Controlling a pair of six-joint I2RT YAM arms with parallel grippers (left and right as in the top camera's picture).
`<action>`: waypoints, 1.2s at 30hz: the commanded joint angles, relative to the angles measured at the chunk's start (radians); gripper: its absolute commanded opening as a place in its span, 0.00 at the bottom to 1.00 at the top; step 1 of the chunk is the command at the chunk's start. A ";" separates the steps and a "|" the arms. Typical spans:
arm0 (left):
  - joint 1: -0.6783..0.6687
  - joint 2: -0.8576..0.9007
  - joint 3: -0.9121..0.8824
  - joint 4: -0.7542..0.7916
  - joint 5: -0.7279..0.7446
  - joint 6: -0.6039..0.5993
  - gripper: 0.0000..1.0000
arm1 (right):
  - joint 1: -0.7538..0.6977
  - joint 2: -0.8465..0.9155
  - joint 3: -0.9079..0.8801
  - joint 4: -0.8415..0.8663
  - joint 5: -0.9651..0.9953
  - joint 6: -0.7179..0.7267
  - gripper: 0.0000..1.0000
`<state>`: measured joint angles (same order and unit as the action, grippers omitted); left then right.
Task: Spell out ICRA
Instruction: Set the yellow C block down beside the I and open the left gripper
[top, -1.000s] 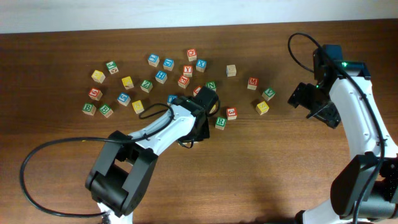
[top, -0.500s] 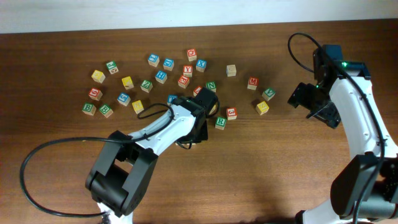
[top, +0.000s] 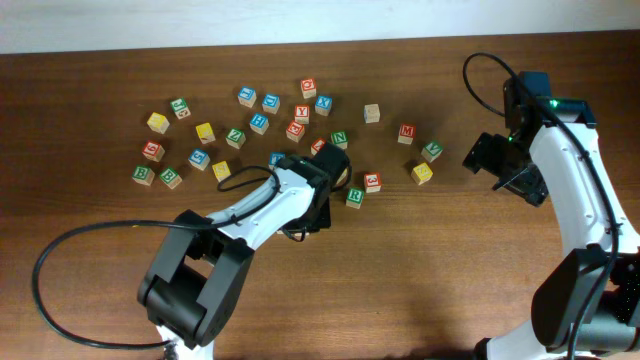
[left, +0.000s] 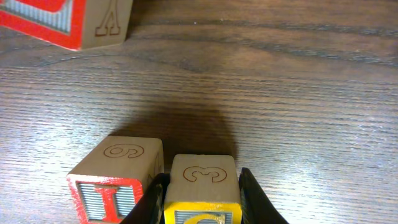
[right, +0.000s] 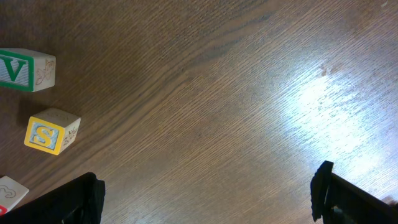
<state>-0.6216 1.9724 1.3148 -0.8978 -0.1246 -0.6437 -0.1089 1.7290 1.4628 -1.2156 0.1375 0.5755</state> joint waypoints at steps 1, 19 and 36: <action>-0.001 0.010 0.012 -0.012 -0.023 0.016 0.17 | -0.005 -0.001 0.015 0.000 -0.002 0.006 0.98; 0.001 0.010 0.013 0.074 0.031 0.016 0.18 | -0.005 -0.001 0.015 0.000 -0.002 0.006 0.98; 0.001 0.010 0.013 0.048 0.032 0.016 0.28 | -0.005 -0.001 0.015 0.000 -0.002 0.006 0.98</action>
<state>-0.6216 1.9724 1.3148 -0.8478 -0.1013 -0.6430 -0.1089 1.7290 1.4624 -1.2156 0.1375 0.5751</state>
